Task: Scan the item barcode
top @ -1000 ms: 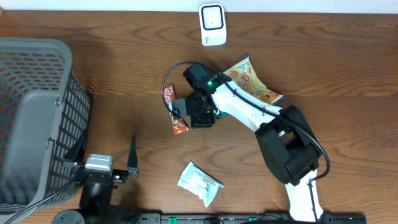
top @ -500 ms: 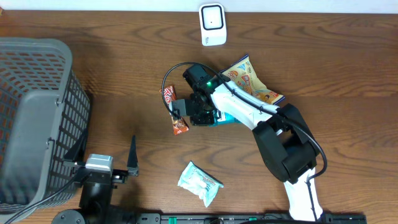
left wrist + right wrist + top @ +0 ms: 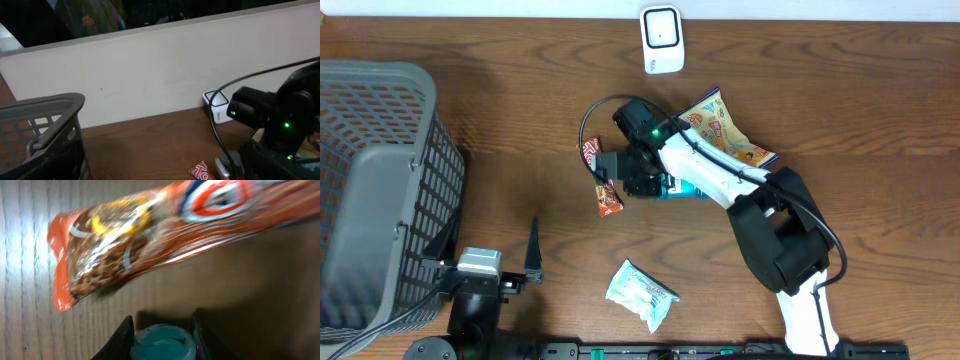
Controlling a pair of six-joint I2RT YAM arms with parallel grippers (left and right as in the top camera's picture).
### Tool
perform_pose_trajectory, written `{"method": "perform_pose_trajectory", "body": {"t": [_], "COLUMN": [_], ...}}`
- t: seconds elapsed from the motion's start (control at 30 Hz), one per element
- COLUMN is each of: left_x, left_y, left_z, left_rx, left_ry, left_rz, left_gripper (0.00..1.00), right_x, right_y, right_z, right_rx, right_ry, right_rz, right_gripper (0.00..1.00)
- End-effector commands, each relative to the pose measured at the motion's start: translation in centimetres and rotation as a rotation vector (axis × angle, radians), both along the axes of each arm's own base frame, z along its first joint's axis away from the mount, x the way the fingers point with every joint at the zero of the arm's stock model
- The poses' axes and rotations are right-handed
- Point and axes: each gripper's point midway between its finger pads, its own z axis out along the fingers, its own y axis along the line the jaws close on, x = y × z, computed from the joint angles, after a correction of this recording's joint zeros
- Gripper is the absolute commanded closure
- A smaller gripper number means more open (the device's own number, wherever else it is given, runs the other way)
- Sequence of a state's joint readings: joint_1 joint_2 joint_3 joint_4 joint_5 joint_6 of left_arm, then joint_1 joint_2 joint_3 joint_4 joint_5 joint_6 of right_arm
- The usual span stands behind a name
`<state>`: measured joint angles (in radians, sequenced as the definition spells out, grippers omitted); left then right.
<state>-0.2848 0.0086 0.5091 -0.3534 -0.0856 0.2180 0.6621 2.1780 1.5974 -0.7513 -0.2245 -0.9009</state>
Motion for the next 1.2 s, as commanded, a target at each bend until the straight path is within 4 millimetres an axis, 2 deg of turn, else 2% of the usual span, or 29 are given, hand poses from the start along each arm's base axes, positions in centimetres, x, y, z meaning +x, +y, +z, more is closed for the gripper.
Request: {"method": "perform_pose_trajectory", "body": {"t": [0.0,0.17,0.33,0.43,0.5,0.77,0.93,1.0,1.17], "left_x": [-0.1,-0.1,-0.1,-0.1,-0.1,-0.1,-0.1,-0.1,-0.1], "left_y": [0.2,0.2,0.2,0.2,0.2,0.2,0.2,0.2,0.2], "left_z": [0.2,0.2,0.2,0.2,0.2,0.2,0.2,0.2,0.2], "left_rx": [0.01,0.01,0.01,0.01,0.01,0.01,0.01,0.01,0.01], "left_ry": [-0.012,-0.012,-0.012,-0.012,-0.012,-0.012,-0.012,-0.012,-0.012], "left_rz": [0.01,0.01,0.01,0.01,0.01,0.01,0.01,0.01,0.01], "left_gripper": [0.0,0.0,0.0,0.0,0.0,0.0,0.0,0.0,0.0], "right_x": [1.7,1.8,2.2,2.1,2.3,3.9,4.2,4.3,4.8], "right_y": [2.4,4.8,5.9,5.9,5.6,3.7,2.8,2.6,2.9], "right_z": [6.8,11.3,14.6,15.2,15.4,15.3,15.8,15.8,16.3], "right_rx": [0.151,0.32,0.459,0.501,0.517,0.516,0.553,0.556,0.578], "right_ry": [-0.063,-0.004,0.074,0.111,0.13,0.141,0.192,0.195,0.167], "right_rz": [-0.077,-0.118,-0.152,-0.141,-0.157,-0.222,-0.249,-0.254,-0.243], "right_gripper": [0.87,0.86,0.87,0.86,0.82,0.82,0.76,0.72,0.74]}}
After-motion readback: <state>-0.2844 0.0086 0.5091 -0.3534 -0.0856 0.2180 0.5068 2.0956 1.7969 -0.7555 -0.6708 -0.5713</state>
